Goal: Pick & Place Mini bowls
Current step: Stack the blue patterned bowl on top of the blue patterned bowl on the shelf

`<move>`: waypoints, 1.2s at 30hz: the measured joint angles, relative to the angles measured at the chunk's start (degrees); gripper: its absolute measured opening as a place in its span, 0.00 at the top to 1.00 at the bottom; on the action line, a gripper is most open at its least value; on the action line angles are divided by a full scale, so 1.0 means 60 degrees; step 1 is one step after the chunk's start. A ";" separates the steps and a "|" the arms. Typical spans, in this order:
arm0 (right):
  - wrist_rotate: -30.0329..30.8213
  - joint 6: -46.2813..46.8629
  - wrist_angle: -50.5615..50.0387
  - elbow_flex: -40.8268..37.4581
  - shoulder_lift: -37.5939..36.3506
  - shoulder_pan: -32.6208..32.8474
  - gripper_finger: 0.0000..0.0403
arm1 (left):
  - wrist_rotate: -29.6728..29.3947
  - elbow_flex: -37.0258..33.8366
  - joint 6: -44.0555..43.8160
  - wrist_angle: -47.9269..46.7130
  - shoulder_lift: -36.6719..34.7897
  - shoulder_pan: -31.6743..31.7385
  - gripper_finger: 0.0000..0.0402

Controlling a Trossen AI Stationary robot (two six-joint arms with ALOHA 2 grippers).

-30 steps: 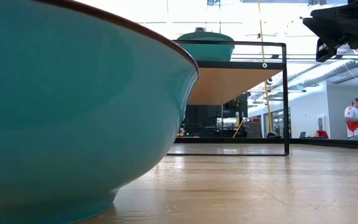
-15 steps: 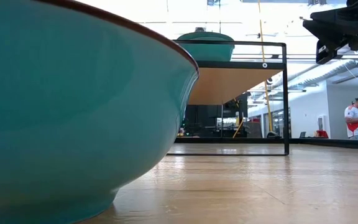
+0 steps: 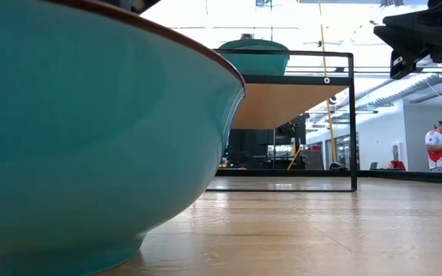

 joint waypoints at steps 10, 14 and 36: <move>0.0005 0.0053 -0.0033 0.0000 0.0000 0.0000 0.81 | 0.0415 -0.0775 0.1066 0.1411 0.0000 0.0004 0.75; 0.0004 0.0073 -0.0033 0.0000 0.0000 0.0000 0.81 | 0.0814 -0.0908 0.1206 0.1890 0.0000 0.0004 0.97; 0.0004 0.0255 -0.0113 0.0000 0.0000 0.0004 0.81 | 0.0809 -0.1107 0.0905 0.2117 0.1362 0.0104 0.99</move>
